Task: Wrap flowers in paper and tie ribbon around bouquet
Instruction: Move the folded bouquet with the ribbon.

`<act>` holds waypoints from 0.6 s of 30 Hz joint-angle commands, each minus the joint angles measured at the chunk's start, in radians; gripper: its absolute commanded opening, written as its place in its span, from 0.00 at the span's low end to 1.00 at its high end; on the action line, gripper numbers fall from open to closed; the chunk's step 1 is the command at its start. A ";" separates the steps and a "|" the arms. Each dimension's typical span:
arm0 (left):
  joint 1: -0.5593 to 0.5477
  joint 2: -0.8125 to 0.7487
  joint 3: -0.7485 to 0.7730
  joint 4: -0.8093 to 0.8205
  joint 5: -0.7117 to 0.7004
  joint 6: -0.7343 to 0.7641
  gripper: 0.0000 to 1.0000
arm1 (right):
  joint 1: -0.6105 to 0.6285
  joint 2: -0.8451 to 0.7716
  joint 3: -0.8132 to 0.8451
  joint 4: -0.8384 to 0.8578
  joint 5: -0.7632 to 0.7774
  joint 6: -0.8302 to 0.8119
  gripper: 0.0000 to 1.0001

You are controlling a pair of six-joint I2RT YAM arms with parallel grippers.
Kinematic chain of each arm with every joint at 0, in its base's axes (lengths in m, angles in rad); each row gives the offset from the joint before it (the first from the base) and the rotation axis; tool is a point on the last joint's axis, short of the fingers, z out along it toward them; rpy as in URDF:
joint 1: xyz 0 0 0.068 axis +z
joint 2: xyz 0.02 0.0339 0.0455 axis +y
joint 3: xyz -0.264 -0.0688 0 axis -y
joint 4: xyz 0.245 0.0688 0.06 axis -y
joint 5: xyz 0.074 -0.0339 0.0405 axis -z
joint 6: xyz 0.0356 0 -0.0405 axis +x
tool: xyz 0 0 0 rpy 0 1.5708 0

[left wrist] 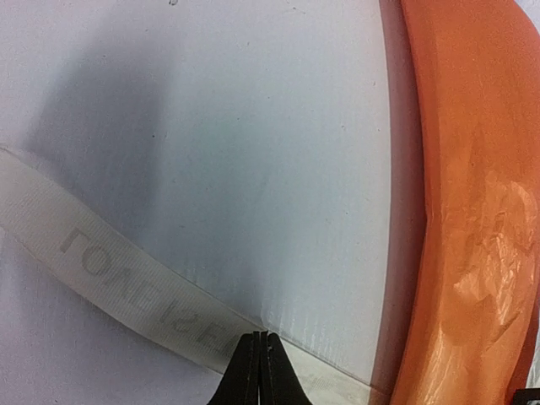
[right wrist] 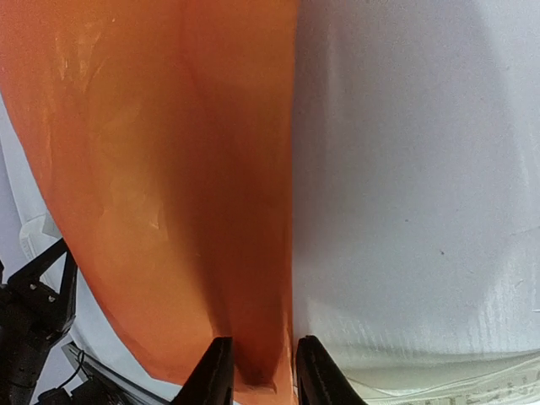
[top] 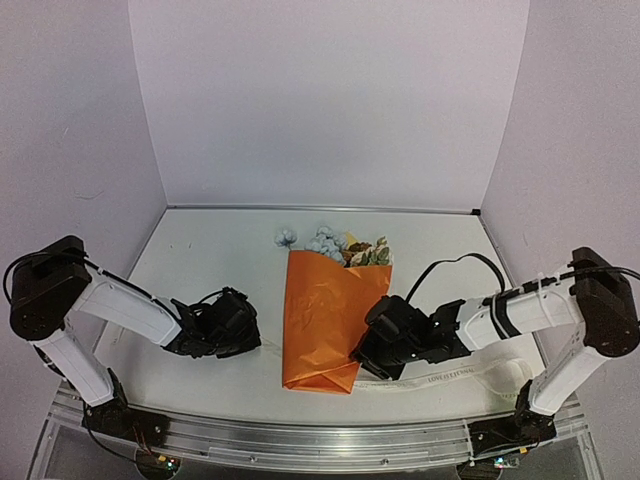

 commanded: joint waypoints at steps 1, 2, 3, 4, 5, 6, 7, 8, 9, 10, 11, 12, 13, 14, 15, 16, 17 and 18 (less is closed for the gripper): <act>-0.001 -0.018 -0.024 -0.053 -0.019 -0.026 0.03 | 0.000 -0.098 -0.074 -0.053 0.051 -0.045 0.49; -0.001 -0.019 -0.024 -0.050 -0.018 -0.026 0.03 | 0.000 -0.128 -0.095 -0.067 0.063 -0.055 0.53; -0.001 -0.019 -0.024 -0.048 -0.017 -0.026 0.03 | 0.000 -0.164 -0.115 -0.094 0.078 -0.069 0.56; -0.001 -0.019 -0.024 -0.048 -0.016 -0.024 0.03 | 0.000 -0.199 -0.137 -0.133 0.093 -0.084 0.58; -0.001 -0.021 -0.024 -0.047 -0.015 -0.023 0.03 | 0.000 -0.240 -0.151 -0.182 0.111 -0.098 0.58; -0.001 -0.024 -0.024 -0.046 -0.014 -0.020 0.03 | 0.000 -0.282 -0.171 -0.235 0.138 -0.109 0.57; -0.001 -0.027 -0.024 -0.046 -0.014 -0.018 0.03 | -0.001 -0.324 -0.192 -0.291 0.168 -0.118 0.57; -0.001 -0.030 -0.024 -0.047 -0.014 -0.016 0.03 | -0.005 -0.363 -0.211 -0.349 0.198 -0.123 0.57; 0.000 -0.035 -0.025 -0.049 -0.014 -0.015 0.03 | -0.011 -0.397 -0.229 -0.399 0.223 -0.135 0.57; -0.001 -0.041 -0.025 -0.049 -0.014 -0.014 0.03 | -0.015 -0.437 -0.239 -0.484 0.255 -0.146 0.57; -0.001 -0.047 -0.024 -0.050 -0.014 -0.011 0.03 | -0.016 -0.480 -0.247 -0.559 0.298 -0.157 0.59; -0.001 -0.053 -0.025 -0.051 -0.014 -0.008 0.03 | -0.017 -0.527 -0.256 -0.623 0.339 -0.162 0.62; -0.001 -0.057 -0.026 -0.052 -0.012 -0.006 0.03 | -0.022 -0.570 -0.264 -0.693 0.383 -0.161 0.65; -0.001 -0.061 -0.025 -0.054 -0.011 -0.004 0.03 | -0.028 -0.615 -0.277 -0.746 0.423 -0.168 0.67; -0.001 -0.065 -0.024 -0.055 -0.010 -0.001 0.03 | -0.037 -0.662 -0.299 -0.779 0.453 -0.177 0.69; -0.001 -0.069 -0.023 -0.056 -0.008 0.001 0.03 | -0.046 -0.710 -0.323 -0.807 0.481 -0.185 0.70; -0.001 -0.070 -0.023 -0.056 -0.005 0.002 0.03 | -0.072 -0.748 -0.345 -0.827 0.492 -0.185 0.70; -0.001 -0.071 -0.023 -0.055 -0.003 0.003 0.03 | -0.104 -0.790 -0.375 -0.836 0.489 -0.195 0.70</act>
